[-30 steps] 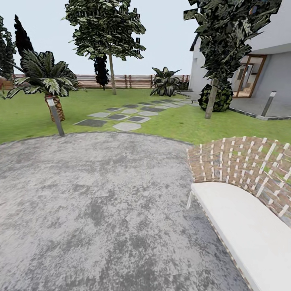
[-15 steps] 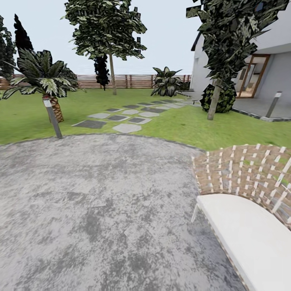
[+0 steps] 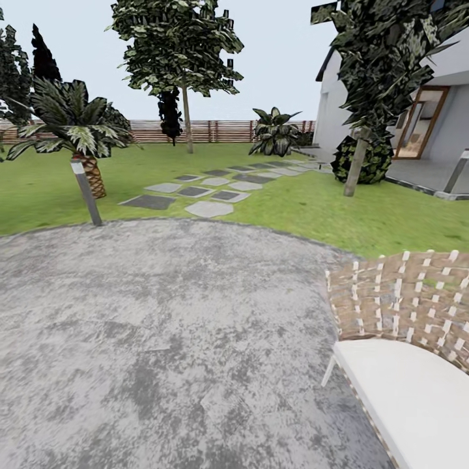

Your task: In the garden, pick up the pesticide atomizer on the floor and spray pesticide onto both trees until each tree trunk is fully covered.

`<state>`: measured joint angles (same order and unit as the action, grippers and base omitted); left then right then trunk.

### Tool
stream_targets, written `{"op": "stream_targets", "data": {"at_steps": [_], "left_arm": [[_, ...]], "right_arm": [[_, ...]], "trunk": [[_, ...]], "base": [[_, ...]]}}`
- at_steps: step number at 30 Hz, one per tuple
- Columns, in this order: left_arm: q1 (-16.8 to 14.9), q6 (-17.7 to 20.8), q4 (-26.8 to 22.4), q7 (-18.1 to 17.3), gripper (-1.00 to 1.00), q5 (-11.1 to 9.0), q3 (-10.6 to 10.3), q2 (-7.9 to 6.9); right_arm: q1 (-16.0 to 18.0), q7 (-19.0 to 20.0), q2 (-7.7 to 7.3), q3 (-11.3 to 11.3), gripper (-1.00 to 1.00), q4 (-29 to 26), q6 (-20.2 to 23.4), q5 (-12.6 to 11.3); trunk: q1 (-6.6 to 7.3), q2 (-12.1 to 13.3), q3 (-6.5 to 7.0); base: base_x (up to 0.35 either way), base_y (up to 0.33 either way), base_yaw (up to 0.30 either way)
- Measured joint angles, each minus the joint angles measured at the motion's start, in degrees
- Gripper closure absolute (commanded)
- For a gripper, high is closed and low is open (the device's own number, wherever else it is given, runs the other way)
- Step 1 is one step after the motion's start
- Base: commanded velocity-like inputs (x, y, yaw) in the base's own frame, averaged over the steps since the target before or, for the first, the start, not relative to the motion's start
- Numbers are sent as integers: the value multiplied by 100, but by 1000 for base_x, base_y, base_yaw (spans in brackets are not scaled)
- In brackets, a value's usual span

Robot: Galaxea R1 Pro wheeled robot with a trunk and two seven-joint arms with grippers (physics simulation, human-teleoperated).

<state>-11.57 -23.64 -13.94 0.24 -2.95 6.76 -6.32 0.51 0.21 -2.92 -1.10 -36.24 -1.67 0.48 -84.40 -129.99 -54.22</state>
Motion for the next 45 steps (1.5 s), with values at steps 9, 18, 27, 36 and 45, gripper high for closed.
{"op": "stream_targets", "data": {"at_steps": [9, 18, 27, 36, 45], "left_arm": [[0, 6, 0, 0, -100, 0, 0, 0], [1, 9, -1, 0, -100, 0, 0, 0], [0, 9, 0, 0, -100, 0, 3, 0], [0, 8, 0, 0, -100, 0, 1, 3], [0, 14, 0, 0, -100, 0, 2, 7]], "right_arm": [[0, -13, 1, -4, -100, 4, 0, 0], [1, -26, 1, -4, -100, 8, 0, 0], [0, -24, 1, -27, -100, -14, -2, -21], [0, -13, 1, -28, -100, -16, -1, -15], [0, -13, 1, -23, -100, -3, 0, -8]], "trunk": [[0, 0, 0], [0, 0, 0], [0, 0, 0], [0, 0, 0], [0, 0, 0]], "base": [[339, 0, 2], [339, 0, 164], [339, 44, 13], [339, 101, 0], [339, 89, 0]]}}
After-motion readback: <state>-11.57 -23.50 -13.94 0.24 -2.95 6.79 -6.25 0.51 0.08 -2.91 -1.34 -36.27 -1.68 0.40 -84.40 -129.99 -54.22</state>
